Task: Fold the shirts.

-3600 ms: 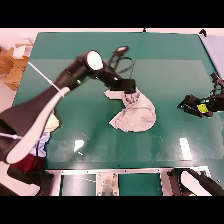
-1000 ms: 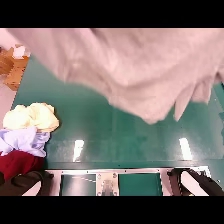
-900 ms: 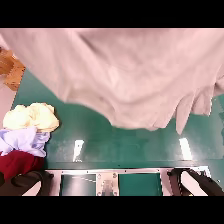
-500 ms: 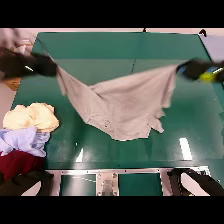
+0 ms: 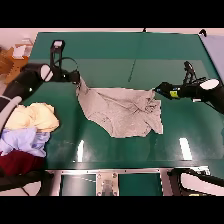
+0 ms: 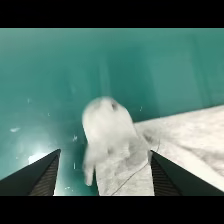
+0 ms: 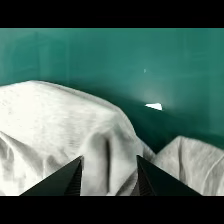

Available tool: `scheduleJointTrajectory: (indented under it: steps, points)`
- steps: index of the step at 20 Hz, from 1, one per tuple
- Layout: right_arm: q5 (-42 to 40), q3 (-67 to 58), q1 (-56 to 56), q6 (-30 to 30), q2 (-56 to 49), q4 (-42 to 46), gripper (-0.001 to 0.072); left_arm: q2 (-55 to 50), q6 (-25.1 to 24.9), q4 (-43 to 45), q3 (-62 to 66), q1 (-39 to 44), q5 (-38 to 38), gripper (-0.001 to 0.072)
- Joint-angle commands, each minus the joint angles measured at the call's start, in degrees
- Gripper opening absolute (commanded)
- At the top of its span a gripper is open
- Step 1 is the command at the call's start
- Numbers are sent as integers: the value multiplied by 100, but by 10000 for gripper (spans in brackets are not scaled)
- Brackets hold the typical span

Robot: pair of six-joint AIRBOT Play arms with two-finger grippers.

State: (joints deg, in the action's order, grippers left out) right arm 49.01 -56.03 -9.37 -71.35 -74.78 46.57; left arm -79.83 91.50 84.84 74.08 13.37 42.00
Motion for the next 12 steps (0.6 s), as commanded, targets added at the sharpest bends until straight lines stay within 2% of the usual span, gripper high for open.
scheduleJointTrajectory:
  steps: [1, 3, 6, 8, 12]
  points:
    - [949, -662, -315, -44, -90, 608, 408, -195, 238, -157, 1364, -144, 2173, 620]
    - [1532, -710, -686, -63, 87, 774, 408, -79, 350, -535, 1727, -232, 3338, 620]
    - [1707, -308, -1182, -190, 518, 811, 407, 140, 581, -1364, 1287, -138, 4343, 620]
    - [1707, 280, -1344, -396, 911, 767, 406, 452, 835, -1910, 326, 229, 4070, 620]
    - [1690, 1943, -1248, -472, 1709, 271, 397, 726, 1217, -2608, -1744, 1641, 2312, 620]
